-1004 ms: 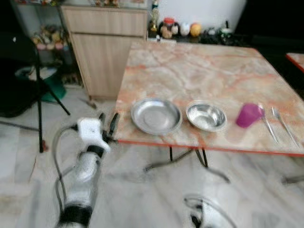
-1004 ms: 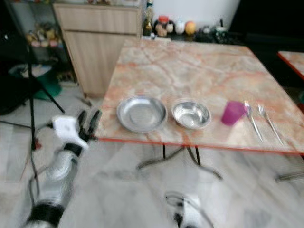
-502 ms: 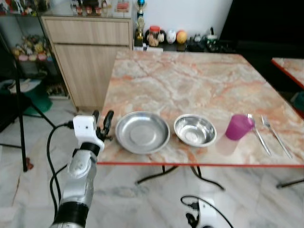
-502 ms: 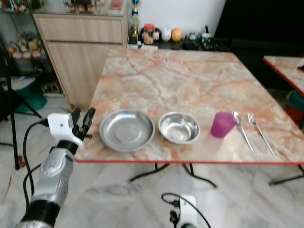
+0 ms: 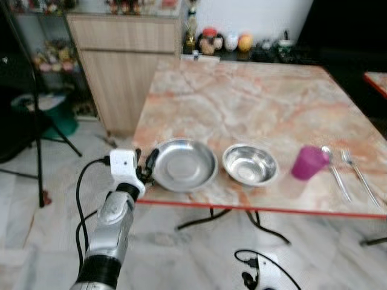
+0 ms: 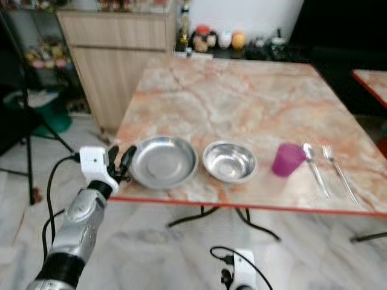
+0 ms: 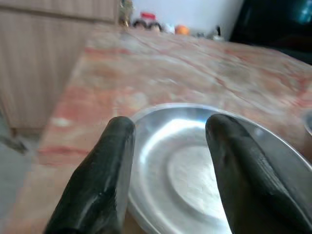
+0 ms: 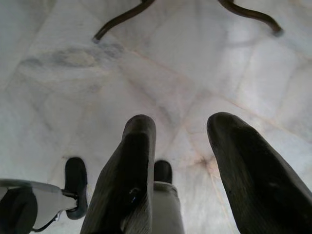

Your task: Setting the table

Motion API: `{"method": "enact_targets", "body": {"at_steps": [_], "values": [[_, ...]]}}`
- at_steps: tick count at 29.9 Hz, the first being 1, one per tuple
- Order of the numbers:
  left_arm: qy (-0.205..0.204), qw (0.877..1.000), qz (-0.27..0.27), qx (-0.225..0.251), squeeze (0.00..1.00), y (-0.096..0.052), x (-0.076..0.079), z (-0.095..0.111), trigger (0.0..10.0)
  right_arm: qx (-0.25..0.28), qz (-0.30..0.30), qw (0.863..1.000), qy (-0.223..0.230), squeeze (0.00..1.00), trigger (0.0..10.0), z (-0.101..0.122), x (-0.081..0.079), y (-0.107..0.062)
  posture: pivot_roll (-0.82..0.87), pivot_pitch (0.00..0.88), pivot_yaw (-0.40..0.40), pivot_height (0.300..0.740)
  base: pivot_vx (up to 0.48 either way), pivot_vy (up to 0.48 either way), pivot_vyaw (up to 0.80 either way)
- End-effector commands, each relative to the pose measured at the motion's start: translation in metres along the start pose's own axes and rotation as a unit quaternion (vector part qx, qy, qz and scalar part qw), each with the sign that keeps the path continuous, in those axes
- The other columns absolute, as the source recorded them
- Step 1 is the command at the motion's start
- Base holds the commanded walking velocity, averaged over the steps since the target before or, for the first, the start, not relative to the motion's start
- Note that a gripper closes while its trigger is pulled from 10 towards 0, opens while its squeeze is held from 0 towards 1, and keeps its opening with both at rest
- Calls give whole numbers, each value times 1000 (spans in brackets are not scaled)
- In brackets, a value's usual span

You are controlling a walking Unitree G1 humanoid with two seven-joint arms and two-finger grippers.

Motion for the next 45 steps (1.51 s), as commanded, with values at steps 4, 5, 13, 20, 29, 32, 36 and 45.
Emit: {"method": "enact_targets", "body": {"at_steps": [4, 5, 13, 20, 29, 32, 36, 45], "values": [[-47, 999, 1, -7, 1000, 7, 4, 9, 10000, 0, -3, 1000, 0, 0, 10000, 2, 2, 0, 160, 0, -60, 740, 0, 0, 0], [-54, 999, 3, -4, 1000, 8, 4, 12, 10000, 0, -3, 1000, -1, 0, 10000, 1, 2, 0, 160, 0, -60, 740, 0, 0, 0], [-71, 997, 19, -23, 808, 16, 6, 19, 10000, -2, -4, 1000, 2, 0, 10000, 1, 2, 0, 163, 0, -58, 740, 0, 0, 0], [-53, 996, 53, -48, 0, 18, -3, 13, 10000, -2, -5, 1000, 4, 0, 10000, 1, 2, 0, 161, 0, -57, 740, 0, 0, 0], [-38, 992, 101, -62, 0, 22, -14, 4, 10000, -2, -1, 1000, 3, 0, 10000, 1, 1, 0, 159, 0, -58, 740, 0, 0, 0], [-32, 992, 97, -76, 0, 22, -14, -2, 10000, 0, -6, 1000, 9, 0, 10000, 1, 2, 0, 156, 0, -56, 740, 0, 0, 0], [-27, 991, 97, -83, 0, 21, -15, -7, 10000, -1, -8, 1000, 9, 0, 10000, 1, 2, 0, 156, 0, -56, 740, 0, 0, 0], [-25, 989, 108, -100, 0, 18, -24, -15, 10000, -2, -7, 1000, 7, 0, 10000, 1, 3, 0, 158, 0, -58, 740, 0, 0, 0]]}}
Point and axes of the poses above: a point about 5 cm out from each wrist's last joint towards the gripper, its own y axis pointing out of the wrist towards the gripper, its own z axis along the axis of the wrist's last joint, x = y × z, the point moved 6 cm from there along y, pointing out of the wrist towards the gripper, and after that the axes turned 5 degrees about -y, right-handed, at the moved point
